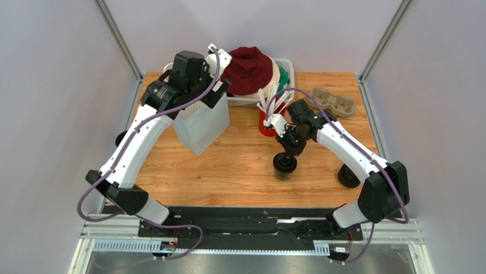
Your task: Pack the takeout coffee
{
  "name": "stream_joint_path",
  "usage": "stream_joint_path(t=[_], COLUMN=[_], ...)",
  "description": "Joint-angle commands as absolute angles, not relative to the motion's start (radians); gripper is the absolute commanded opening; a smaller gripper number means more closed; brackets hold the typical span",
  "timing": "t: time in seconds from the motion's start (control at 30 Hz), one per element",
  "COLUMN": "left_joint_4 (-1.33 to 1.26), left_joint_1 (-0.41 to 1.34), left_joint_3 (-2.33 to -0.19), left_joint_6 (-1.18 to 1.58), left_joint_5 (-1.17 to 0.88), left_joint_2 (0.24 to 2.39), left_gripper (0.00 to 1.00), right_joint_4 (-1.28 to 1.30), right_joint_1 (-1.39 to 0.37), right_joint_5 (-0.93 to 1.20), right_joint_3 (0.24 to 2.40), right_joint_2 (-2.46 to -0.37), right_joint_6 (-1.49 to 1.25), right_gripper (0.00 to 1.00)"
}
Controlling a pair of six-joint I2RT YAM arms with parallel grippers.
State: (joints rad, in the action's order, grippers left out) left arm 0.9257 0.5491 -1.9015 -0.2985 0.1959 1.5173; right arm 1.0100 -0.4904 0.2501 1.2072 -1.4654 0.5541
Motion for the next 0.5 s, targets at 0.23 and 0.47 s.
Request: stream_joint_path(t=[0.23,0.47], left_joint_4=[0.784,0.836], left_joint_1=[0.531,0.528], left_joint_3=[-1.796,-1.749], left_joint_6=[-0.4,-0.413], left_joint_5=[0.201,0.118], left_joint_2=[1.416,1.401], left_gripper=[0.99,0.9], right_joint_4=[1.083,1.134], right_joint_1=[-0.48,-0.468], right_joint_5=[0.199,0.201], right_joint_3=[1.5,1.747], right_joint_2=[-1.384,-1.381], right_joint_6=[0.483,0.436], right_gripper=[0.0,0.0])
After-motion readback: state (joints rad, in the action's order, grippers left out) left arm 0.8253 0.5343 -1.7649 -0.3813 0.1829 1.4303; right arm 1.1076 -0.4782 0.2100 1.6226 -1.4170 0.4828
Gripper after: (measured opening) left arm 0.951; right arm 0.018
